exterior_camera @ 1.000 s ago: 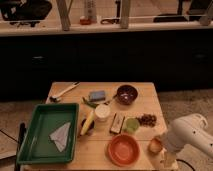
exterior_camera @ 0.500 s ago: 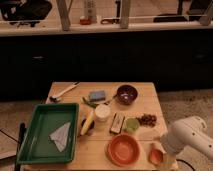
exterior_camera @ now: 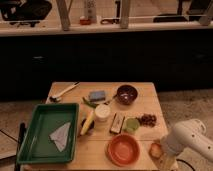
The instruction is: Place apple in purple bowl
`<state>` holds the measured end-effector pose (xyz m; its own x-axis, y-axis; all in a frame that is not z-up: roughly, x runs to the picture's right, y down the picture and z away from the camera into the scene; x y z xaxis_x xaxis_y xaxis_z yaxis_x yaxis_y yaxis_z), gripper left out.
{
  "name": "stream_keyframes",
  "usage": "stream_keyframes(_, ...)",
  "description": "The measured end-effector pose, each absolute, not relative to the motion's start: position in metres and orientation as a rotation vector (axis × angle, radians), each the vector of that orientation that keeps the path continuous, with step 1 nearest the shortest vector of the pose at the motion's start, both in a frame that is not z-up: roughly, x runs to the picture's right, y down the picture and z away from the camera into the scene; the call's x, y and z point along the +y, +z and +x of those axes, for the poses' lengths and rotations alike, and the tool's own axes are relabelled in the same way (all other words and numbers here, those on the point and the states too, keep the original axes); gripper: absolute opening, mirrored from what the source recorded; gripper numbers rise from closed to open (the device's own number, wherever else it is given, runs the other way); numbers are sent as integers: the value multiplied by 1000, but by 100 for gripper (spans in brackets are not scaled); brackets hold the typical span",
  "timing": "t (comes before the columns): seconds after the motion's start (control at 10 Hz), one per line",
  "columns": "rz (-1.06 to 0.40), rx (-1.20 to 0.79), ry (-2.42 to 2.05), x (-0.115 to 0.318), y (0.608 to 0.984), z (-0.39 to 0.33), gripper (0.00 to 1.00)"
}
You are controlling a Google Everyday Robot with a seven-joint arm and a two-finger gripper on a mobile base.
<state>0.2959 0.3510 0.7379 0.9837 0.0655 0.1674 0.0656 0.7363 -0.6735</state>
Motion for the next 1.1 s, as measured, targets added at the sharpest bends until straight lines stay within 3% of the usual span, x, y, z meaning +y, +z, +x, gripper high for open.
stream_keyframes(0.8, -758, -243, -3, 337, 730, 281, 79)
stream_keyframes(1.1, -755, -253, -5, 336, 727, 277, 53)
